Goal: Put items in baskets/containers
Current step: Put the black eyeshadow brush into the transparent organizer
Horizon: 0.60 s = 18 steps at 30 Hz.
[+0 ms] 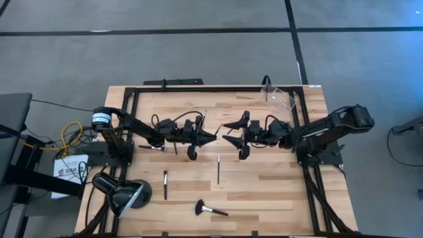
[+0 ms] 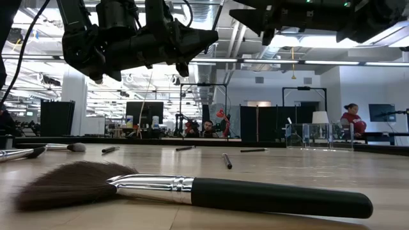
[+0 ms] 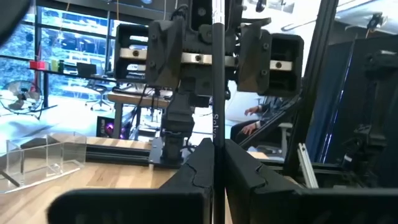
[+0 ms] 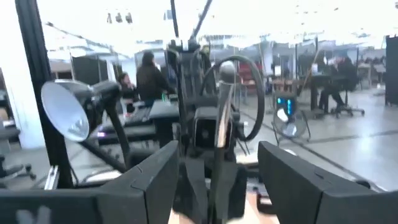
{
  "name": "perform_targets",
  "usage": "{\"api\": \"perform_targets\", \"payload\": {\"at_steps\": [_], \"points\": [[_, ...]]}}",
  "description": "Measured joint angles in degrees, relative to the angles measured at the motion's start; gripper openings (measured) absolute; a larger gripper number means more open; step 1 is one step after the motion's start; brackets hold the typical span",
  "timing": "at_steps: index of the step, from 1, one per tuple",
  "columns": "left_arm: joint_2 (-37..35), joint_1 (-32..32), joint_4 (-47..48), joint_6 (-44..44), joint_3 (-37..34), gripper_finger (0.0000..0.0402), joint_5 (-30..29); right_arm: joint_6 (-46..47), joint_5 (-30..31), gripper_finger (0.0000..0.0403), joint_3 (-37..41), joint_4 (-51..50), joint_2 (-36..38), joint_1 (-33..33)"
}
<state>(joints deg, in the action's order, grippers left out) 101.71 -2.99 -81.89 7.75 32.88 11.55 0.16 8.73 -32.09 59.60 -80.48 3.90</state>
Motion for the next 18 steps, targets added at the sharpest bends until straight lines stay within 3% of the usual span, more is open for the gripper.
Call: {"api": "perform_targets", "payload": {"at_steps": [9, 18], "points": [[0.0, 0.0, 0.5, -1.8, 0.0, 0.0015, 0.0, 0.3, -2.5, 0.0196, -3.8, 3.8, -6.9, -2.2], [0.0, 0.0, 1.2, -3.1, 0.0, 0.0018, -0.2, -0.2, -1.7, 0.0162, -4.4, 4.0, -6.4, -3.2]]}}
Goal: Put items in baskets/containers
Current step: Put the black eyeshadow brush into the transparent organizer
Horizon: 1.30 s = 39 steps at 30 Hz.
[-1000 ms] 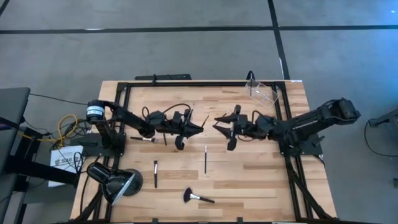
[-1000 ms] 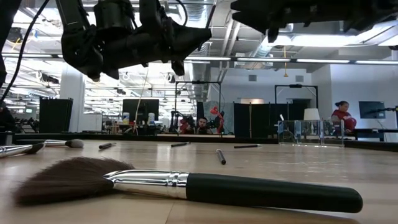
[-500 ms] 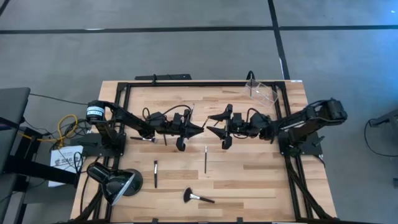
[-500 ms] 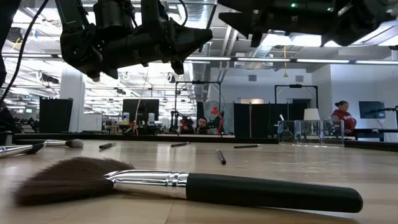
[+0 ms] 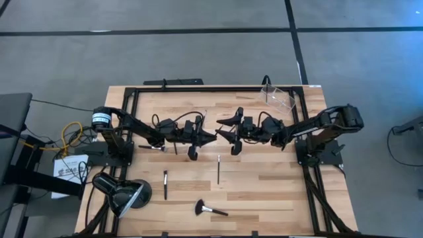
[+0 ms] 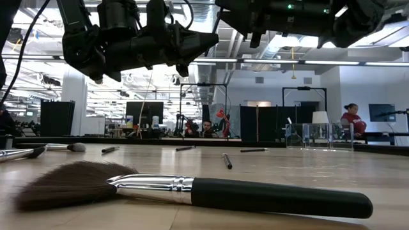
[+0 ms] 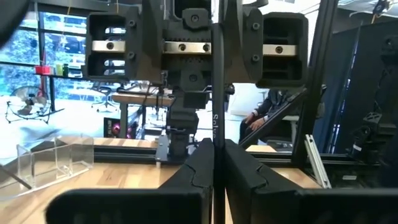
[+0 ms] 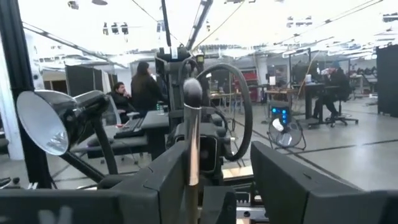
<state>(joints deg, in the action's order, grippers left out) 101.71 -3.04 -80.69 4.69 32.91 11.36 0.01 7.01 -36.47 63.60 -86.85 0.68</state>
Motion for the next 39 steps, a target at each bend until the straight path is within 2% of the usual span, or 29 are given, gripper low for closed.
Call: {"api": "perform_targets", "payload": {"at_steps": [5, 11, 15, 18, 24, 28, 32, 35, 39], "points": [[0.0, -0.9, 0.8, 0.1, 0.0, 0.0019, 0.0, -1.6, -0.1, 0.0114, 0.0, -0.2, 0.0, -0.2], [0.0, -1.0, 1.1, 0.1, 0.0, 0.002, -1.6, -1.8, -1.7, 0.0015, 0.0, -0.1, 0.0, -1.2], [0.0, -1.0, 1.9, 0.4, 0.0, 0.0033, -4.8, -1.8, -1.5, 0.002, 0.0, -0.1, 0.0, -2.2], [0.0, -1.0, 2.7, 0.5, 0.0, 0.0057, -5.8, -1.8, -1.5, 0.001, 0.1, -0.5, 0.5, -2.7], [0.0, -0.9, 3.8, 0.7, 0.0, 0.0129, -5.6, -2.5, -0.2, 0.0015, 0.1, -4.4, 1.9, -2.7], [0.0, -1.0, 6.9, 0.7, 0.8, 0.0185, -6.5, -5.1, 4.3, 0.0008, 0.1, -9.9, 3.3, -2.7], [0.0, -0.9, 11.8, 0.7, 2.1, 0.0228, -10.5, -5.8, 5.6, 0.0012, 0.1, -13.9, 4.9, -3.2], [0.0, -1.6, 13.0, 0.3, 2.1, 0.0246, -13.6, -5.3, 5.4, 0.0014, 0.1, -13.8, 6.4, -3.2], [0.0, -3.7, 13.2, 0.3, 2.1, 0.0256, -14.6, -5.2, 2.5, 0.0007, 0.1, -12.6, 9.7, -3.5]]}}
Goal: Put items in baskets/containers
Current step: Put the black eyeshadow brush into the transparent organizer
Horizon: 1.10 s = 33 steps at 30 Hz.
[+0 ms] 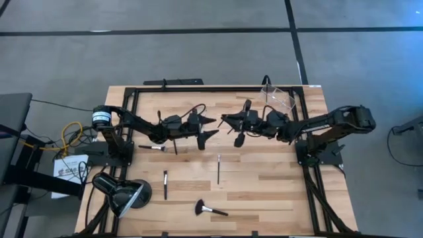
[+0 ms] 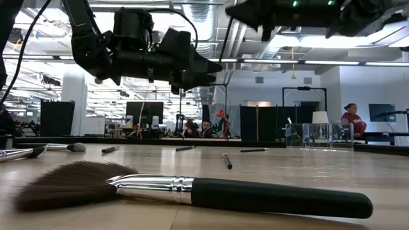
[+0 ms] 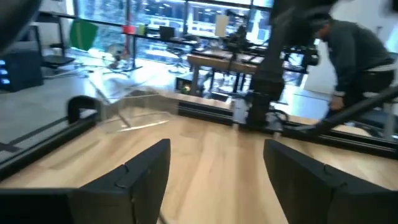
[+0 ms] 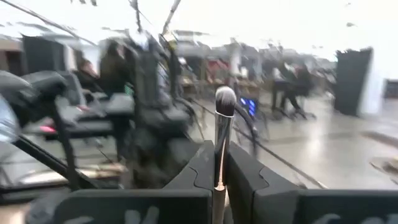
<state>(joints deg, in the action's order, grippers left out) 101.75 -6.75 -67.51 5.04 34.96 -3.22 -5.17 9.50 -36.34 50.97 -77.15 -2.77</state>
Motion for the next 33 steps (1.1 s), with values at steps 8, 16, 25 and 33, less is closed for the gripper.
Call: {"api": "perform_targets", "payload": {"at_steps": [8, 16, 25, 33], "points": [[-0.2, -6.1, 0.8, -0.6, 0.0, 0.026, 1.1, -4.1, 8.8, 0.0015, 0.0, -15.5, 9.5, -3.8], [-3.5, -12.1, 0.7, 3.2, 0.0, 0.026, 6.7, -4.3, 10.0, 0.0008, 0.0, -19.5, 9.6, -16.2], [-8.5, -11.1, 0.6, 5.9, 0.3, 0.026, 8.8, 0.1, 5.4, 0.0008, 2.0, -22.0, 3.2, -36.3], [-9.1, -14.9, 0.9, 6.1, 1.3, 0.026, 7.9, 0.2, 2.9, 0.0016, 4.0, -20.0, 4.1, -42.9]]}}
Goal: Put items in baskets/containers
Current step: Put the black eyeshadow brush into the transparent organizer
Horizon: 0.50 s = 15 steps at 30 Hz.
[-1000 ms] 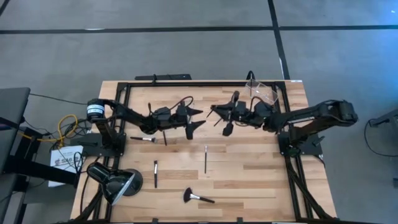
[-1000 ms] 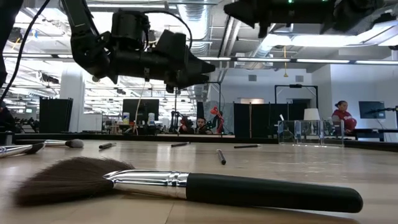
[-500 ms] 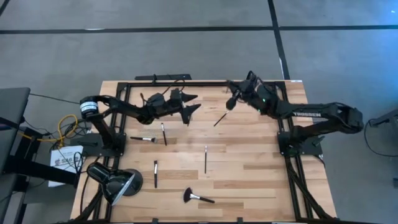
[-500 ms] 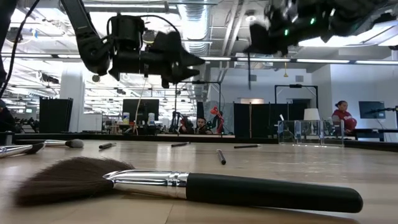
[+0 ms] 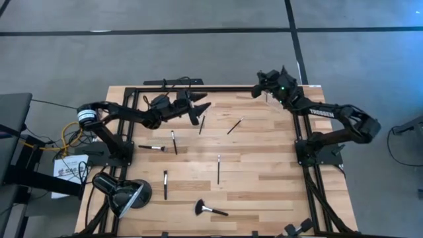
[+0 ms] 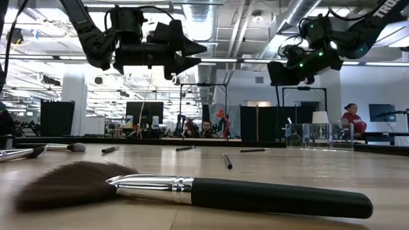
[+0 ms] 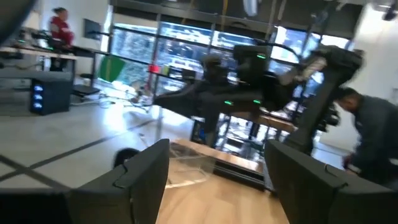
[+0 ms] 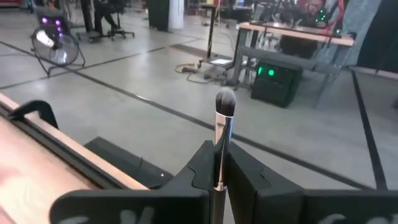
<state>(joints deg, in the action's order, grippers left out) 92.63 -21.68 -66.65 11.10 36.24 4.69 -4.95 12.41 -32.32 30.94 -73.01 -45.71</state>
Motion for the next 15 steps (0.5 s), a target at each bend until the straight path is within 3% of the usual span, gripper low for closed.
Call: {"api": "perform_targets", "payload": {"at_steps": [15], "points": [[5.4, 1.2, 2.4, 2.9, 0.2, 0.026, 1.4, 2.1, 7.4, 0.0011, 1.2, -6.0, 0.9, -2.0]]}}
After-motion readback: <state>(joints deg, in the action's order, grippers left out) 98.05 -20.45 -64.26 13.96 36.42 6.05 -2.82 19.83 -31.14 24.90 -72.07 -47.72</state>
